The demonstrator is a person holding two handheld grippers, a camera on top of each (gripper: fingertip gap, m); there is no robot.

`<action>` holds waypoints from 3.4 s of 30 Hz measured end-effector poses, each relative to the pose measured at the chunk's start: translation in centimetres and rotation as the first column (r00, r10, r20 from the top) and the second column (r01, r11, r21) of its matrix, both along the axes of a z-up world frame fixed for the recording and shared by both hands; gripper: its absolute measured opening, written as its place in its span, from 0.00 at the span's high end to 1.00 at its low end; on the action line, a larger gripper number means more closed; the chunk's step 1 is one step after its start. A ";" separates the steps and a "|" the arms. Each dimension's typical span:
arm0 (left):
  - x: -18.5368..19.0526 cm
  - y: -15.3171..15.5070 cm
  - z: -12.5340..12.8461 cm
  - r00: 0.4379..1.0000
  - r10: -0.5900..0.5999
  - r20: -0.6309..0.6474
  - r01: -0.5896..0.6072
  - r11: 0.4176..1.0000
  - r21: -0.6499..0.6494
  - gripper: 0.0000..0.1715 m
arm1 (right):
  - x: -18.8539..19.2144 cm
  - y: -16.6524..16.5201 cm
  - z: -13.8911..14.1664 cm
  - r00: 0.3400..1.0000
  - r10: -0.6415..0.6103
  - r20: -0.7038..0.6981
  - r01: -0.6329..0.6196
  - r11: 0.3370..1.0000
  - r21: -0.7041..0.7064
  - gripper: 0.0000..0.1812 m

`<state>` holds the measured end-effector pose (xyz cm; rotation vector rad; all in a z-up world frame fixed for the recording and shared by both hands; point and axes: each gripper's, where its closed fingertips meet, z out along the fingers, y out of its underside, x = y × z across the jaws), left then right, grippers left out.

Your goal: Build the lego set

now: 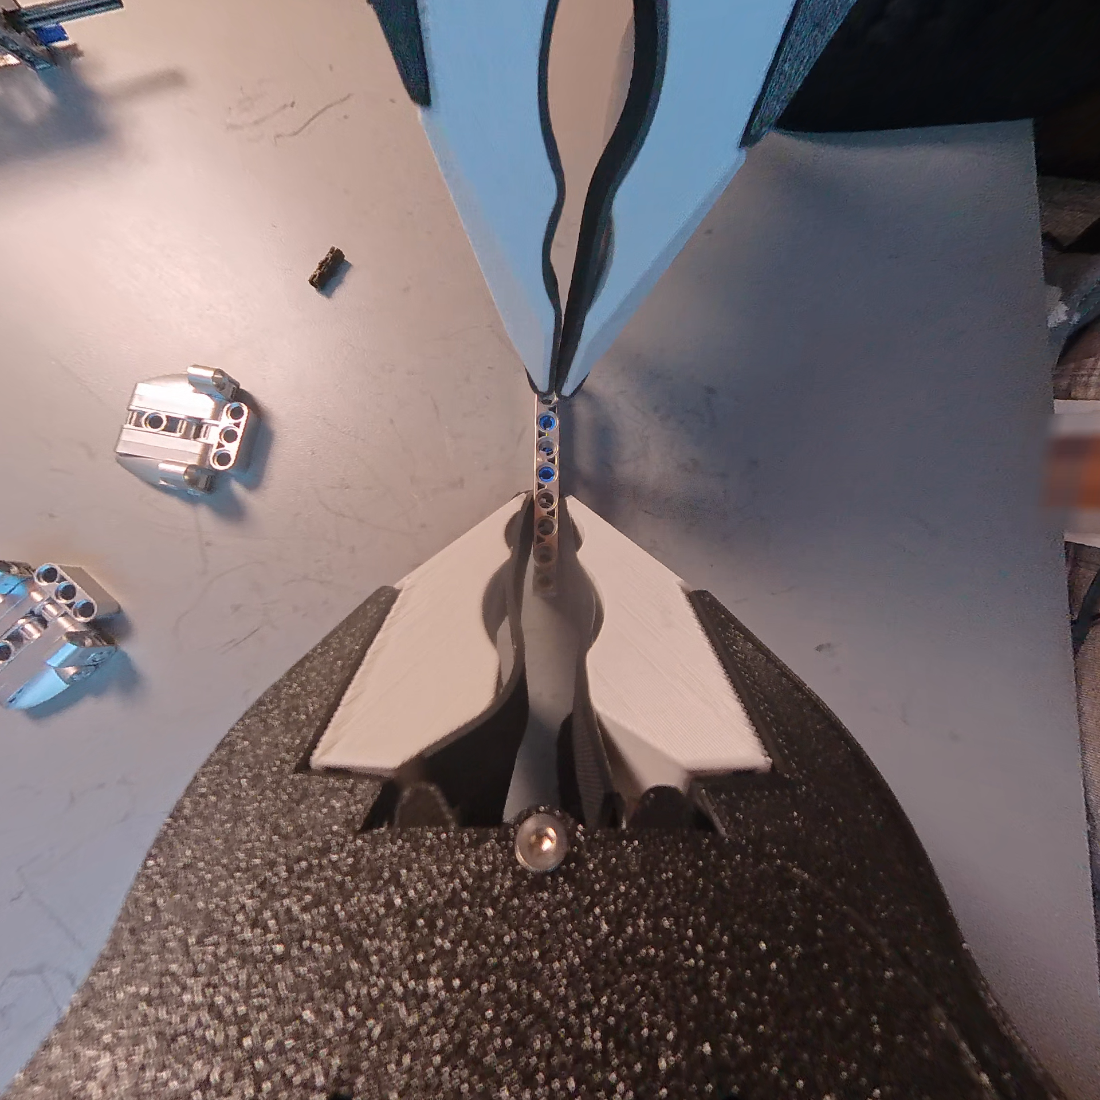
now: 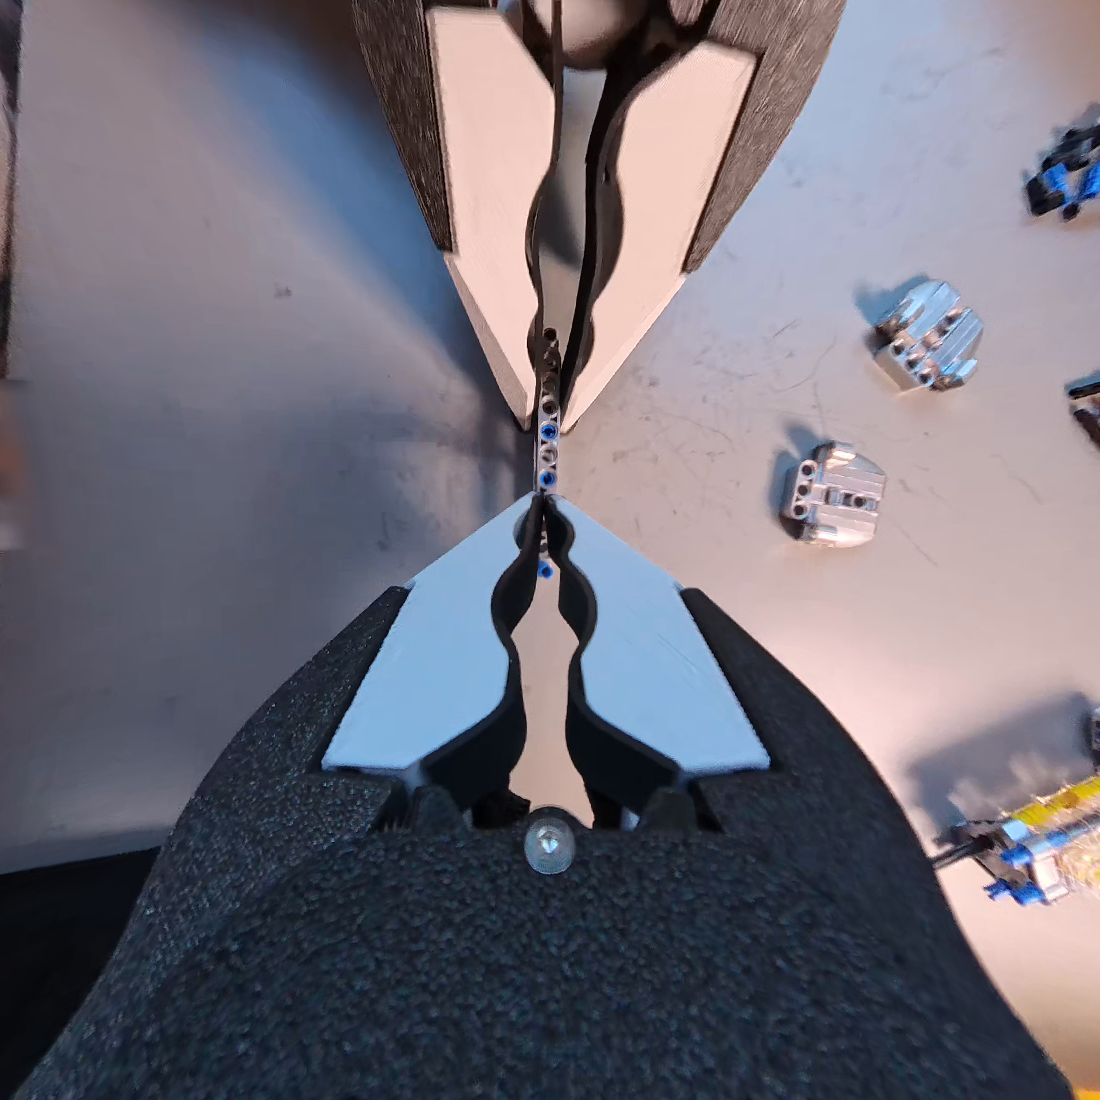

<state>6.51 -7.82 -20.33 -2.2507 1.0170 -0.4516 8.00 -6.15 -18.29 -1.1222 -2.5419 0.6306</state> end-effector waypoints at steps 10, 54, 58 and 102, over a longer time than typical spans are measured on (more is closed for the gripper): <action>0.0 0.0 0.0 1.000 0.006 0.020 -0.007 1.000 0.008 0.98 | 0.0 -0.2 -0.5 0.995 -0.031 0.097 0.028 0.999 0.035 1.00; -1.4 -0.7 0.8 0.987 -0.036 -0.154 0.028 0.998 -0.053 1.00 | -0.4 -0.6 -1.3 0.992 -0.098 0.074 0.101 0.994 -0.039 1.00; -1.7 -0.2 1.4 0.996 0.006 -0.086 -0.008 1.000 -0.017 1.00 | -0.5 0.0 0.0 0.991 -0.130 -0.027 0.128 0.989 -0.073 0.96; -2.2 1.3 3.6 0.831 0.235 0.505 -0.184 0.972 -0.149 0.95 | -2.9 2.7 1.1 0.814 0.069 -0.576 0.133 0.944 0.301 0.92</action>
